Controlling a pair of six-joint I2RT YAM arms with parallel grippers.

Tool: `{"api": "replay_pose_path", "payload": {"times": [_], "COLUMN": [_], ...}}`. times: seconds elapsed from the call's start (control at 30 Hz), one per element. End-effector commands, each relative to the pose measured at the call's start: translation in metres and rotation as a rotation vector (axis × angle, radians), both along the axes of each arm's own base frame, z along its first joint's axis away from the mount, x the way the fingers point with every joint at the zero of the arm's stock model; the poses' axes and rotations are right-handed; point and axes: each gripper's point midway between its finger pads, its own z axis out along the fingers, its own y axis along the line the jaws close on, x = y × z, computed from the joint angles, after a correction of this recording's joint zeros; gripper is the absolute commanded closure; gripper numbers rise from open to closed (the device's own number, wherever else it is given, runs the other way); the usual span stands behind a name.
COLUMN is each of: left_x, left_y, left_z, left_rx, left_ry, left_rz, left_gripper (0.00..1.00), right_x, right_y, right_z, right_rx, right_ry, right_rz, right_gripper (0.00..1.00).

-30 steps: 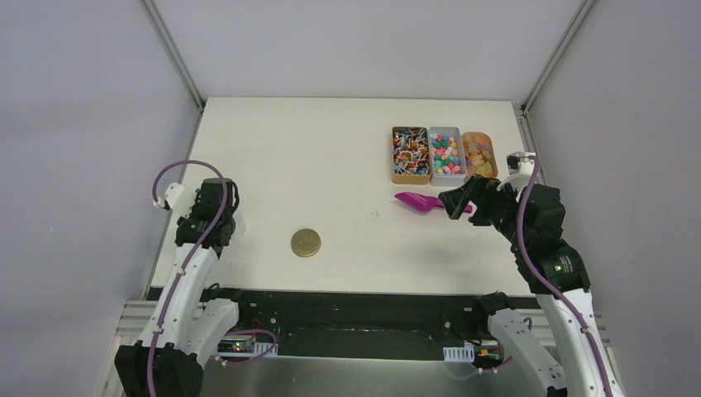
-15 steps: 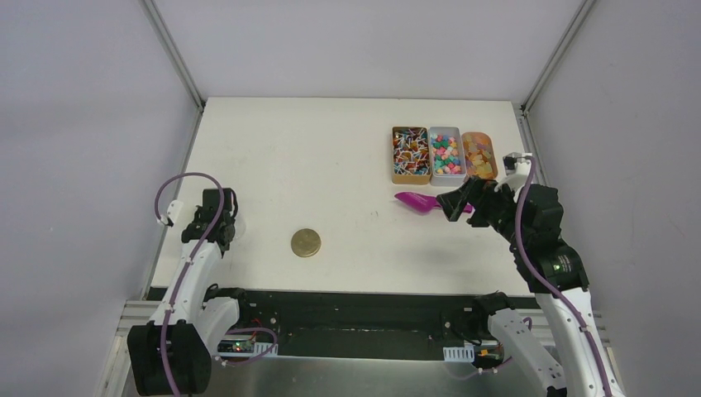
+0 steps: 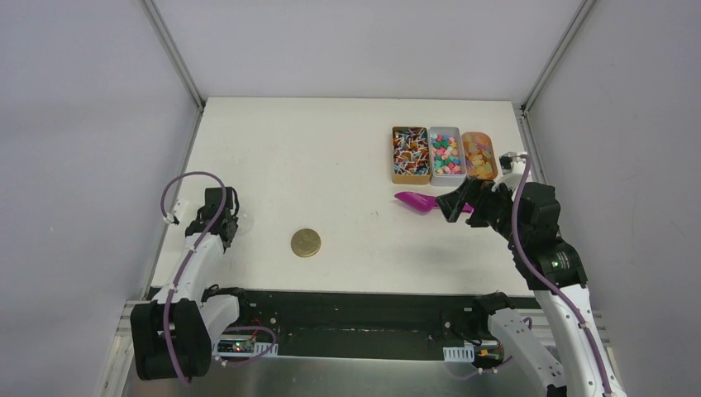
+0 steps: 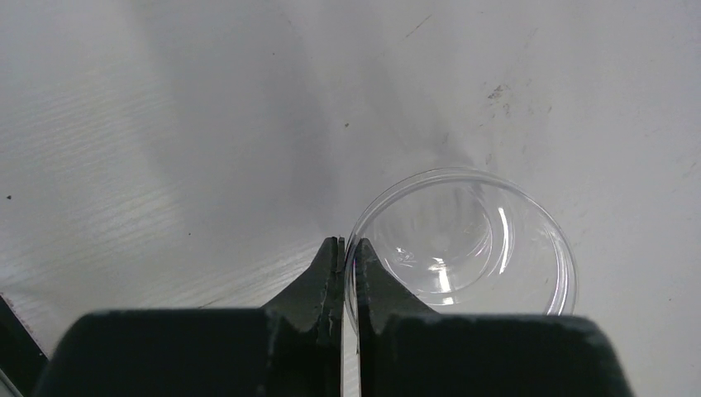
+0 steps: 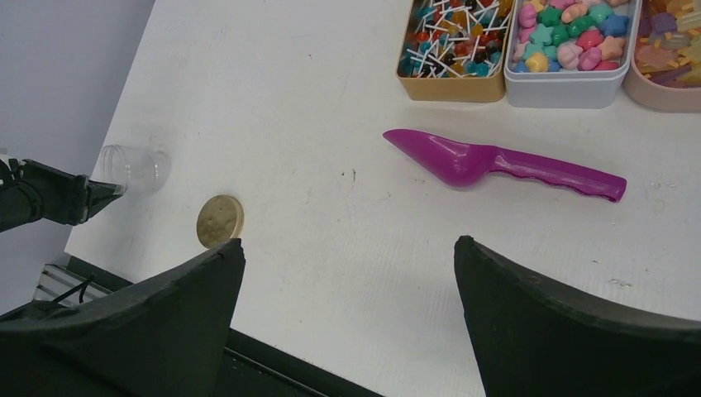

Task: Pack the candies
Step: Pick up the packing bottle from the center of the board, then place the packing bottle at the center of the board.

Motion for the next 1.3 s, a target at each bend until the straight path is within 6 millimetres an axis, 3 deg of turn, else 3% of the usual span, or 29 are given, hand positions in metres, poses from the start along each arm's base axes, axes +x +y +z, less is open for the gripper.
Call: {"api": "replay_pose_path", "payload": {"times": [0.0, 0.3, 0.47, 0.7, 1.0, 1.27], "left_x": [0.020, 0.055, 0.097, 0.145, 0.194, 0.224], "left_y": [0.003, 0.001, -0.038, -0.096, -0.180, -0.239], "left_z": [0.023, 0.057, 0.069, 0.072, 0.070, 0.055], "left_rx": [0.026, 0.081, -0.001, 0.013, 0.095, 0.139], "left_ry": [-0.049, -0.054, -0.104, -0.127, -0.091, -0.030], "left_rz": [-0.048, -0.207, -0.496, -0.724, -0.969, -1.119], "left_gripper": [1.00, 1.00, 1.00, 1.00, 1.00, 1.00], "right_x": [-0.001, -0.001, -0.001, -0.001, -0.006, -0.006], "right_y": [0.003, 0.006, 0.003, -0.004, 0.003, 0.001], "right_z": [0.012, 0.011, 0.009, 0.002, 0.002, -0.002], "right_rx": [0.006, 0.024, 0.016, -0.011, 0.026, -0.005], "right_ry": [-0.042, -0.030, -0.019, 0.024, 0.028, 0.056], "right_rz": [0.023, 0.029, 0.009, -0.026, 0.007, 0.007], "right_gripper": [0.00, 0.00, 0.00, 0.00, 0.00, 0.00]}}
